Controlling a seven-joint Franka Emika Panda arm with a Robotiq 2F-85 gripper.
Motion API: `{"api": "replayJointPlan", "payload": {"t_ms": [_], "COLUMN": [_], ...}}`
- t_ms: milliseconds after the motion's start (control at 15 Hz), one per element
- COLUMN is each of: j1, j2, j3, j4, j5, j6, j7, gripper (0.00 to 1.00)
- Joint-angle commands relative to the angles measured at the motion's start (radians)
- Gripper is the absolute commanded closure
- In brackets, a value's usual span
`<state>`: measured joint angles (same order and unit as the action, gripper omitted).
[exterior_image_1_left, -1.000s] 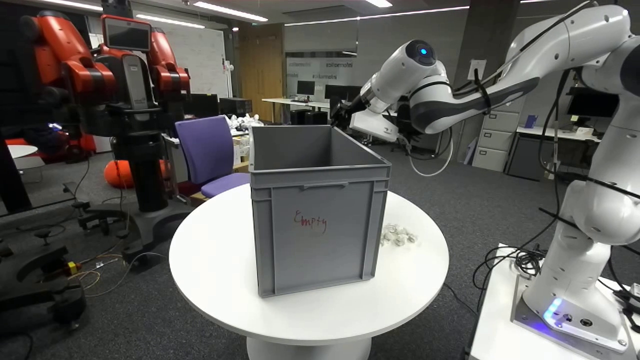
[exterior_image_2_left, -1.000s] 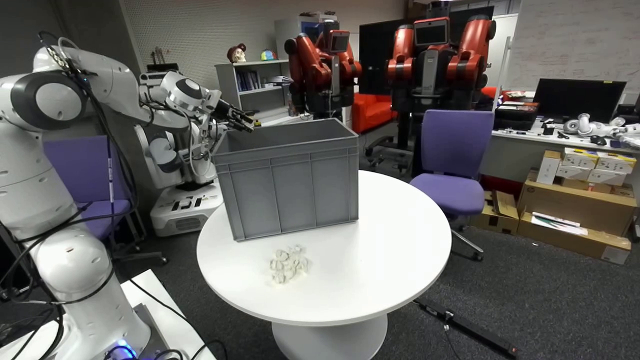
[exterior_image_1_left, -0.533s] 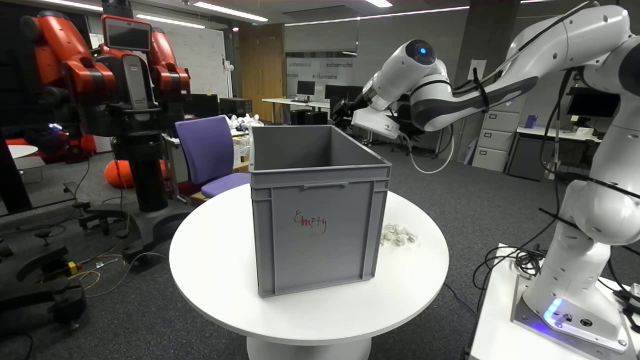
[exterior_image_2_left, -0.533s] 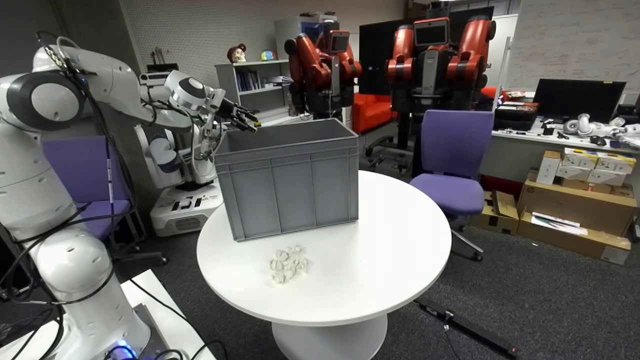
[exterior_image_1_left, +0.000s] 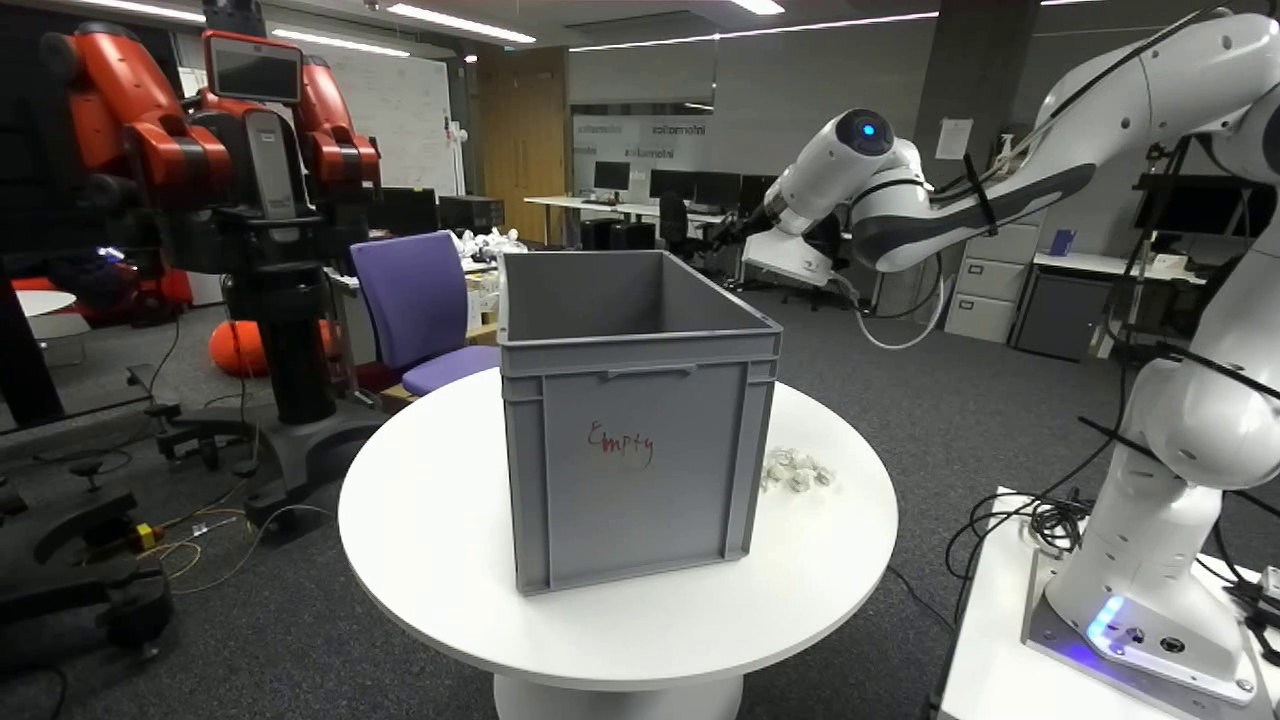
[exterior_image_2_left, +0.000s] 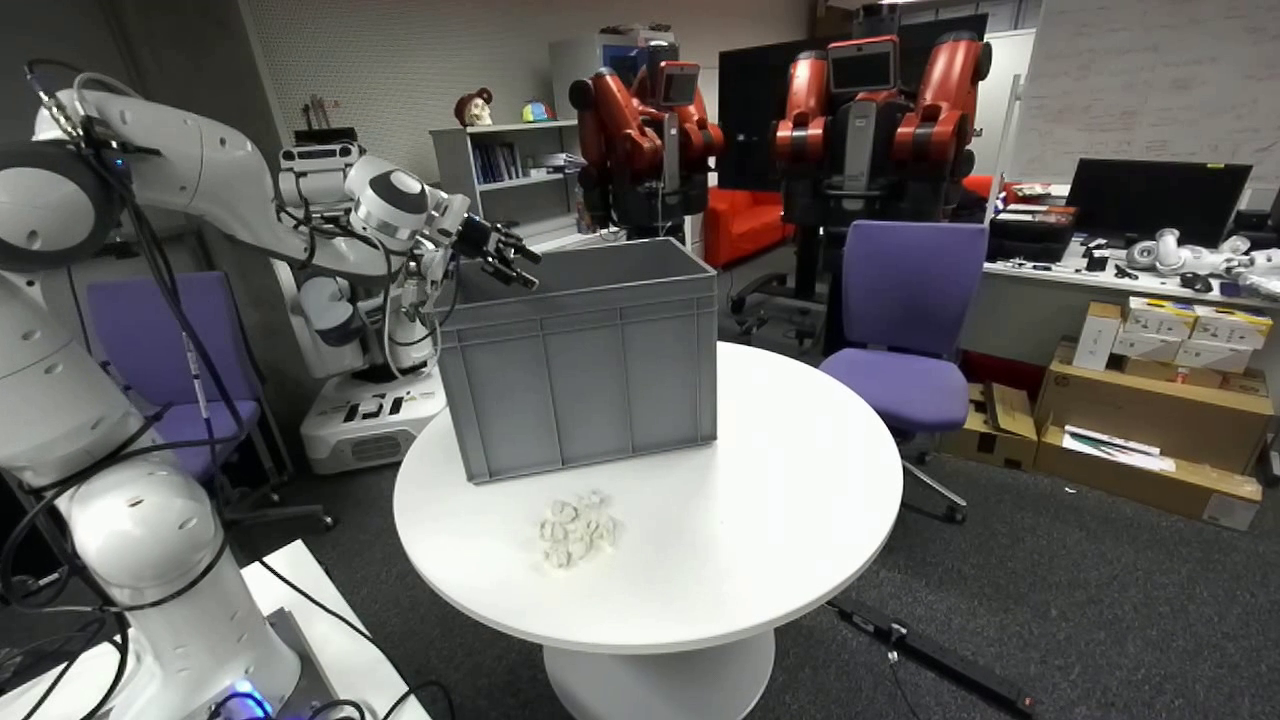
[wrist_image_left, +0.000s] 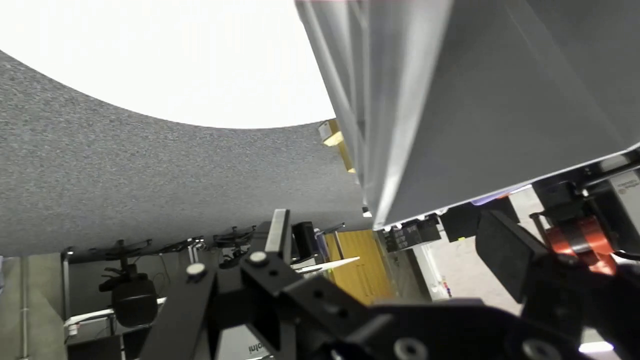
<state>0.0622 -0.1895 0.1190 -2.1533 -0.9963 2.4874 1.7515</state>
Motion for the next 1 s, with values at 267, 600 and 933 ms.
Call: {"api": "replayJointPlan", "payload": {"t_ms": [267,600,933], "j1": [-0.116,-0.161,-0.139], "j2": [-0.13,-0.025,0.167], "j3": [-0.157,-0.283,-0.376], "j4": [-0.356,-0.432,-0.428], "j5": [0.02,0.042,0.092], "j6": [0.164,0.323,0.577], "j7": [-0.11,-0.219,-0.334], "gripper": [0.0,0.0,0.0]}}
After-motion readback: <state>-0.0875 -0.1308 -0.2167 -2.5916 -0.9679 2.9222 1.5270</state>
